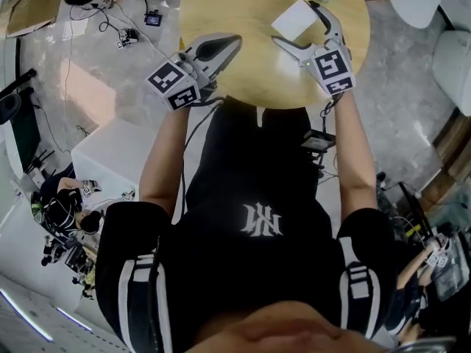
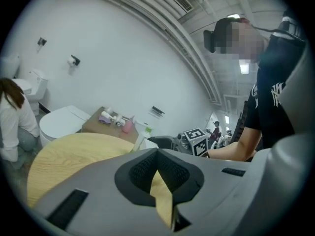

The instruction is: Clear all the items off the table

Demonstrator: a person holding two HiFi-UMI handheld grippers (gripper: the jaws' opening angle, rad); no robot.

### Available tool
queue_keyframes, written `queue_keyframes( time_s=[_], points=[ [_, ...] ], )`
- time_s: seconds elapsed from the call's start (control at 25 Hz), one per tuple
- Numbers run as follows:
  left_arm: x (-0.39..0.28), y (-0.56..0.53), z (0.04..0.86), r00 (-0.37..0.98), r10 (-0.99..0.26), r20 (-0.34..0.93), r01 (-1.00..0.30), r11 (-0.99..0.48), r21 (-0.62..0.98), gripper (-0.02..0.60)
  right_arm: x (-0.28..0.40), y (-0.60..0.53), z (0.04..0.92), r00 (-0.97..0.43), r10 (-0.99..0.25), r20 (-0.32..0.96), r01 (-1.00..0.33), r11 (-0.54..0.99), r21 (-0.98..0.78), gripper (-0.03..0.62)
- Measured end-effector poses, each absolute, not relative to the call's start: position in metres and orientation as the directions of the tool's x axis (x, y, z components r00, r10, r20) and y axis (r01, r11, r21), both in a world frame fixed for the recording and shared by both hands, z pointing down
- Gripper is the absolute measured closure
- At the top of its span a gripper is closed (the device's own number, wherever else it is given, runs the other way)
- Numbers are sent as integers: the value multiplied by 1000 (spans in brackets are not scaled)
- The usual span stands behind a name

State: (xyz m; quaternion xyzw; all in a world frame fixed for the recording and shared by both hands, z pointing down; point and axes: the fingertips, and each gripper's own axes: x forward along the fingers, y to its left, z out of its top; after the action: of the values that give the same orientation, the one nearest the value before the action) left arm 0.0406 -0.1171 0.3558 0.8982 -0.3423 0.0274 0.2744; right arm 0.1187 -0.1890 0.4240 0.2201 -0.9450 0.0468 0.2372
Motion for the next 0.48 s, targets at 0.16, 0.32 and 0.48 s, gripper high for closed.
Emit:
queue_keyframes(
  time_s=[0.16, 0.32, 0.48],
  points=[
    [10, -94, 332, 668, -705, 236, -721, -535, 441, 569, 98, -174, 382, -853, -341, 396, -362, 932, 23, 59],
    [-22, -54, 311, 562, -791, 243, -794, -434, 426, 569, 58, -150, 345, -904, -256, 342, -261, 965, 32, 59],
    [-52, -4, 294, 454, -860, 234, -848, -336, 409, 569, 15, -103, 318, -943, -148, 298, -145, 989, 30, 59]
  ],
)
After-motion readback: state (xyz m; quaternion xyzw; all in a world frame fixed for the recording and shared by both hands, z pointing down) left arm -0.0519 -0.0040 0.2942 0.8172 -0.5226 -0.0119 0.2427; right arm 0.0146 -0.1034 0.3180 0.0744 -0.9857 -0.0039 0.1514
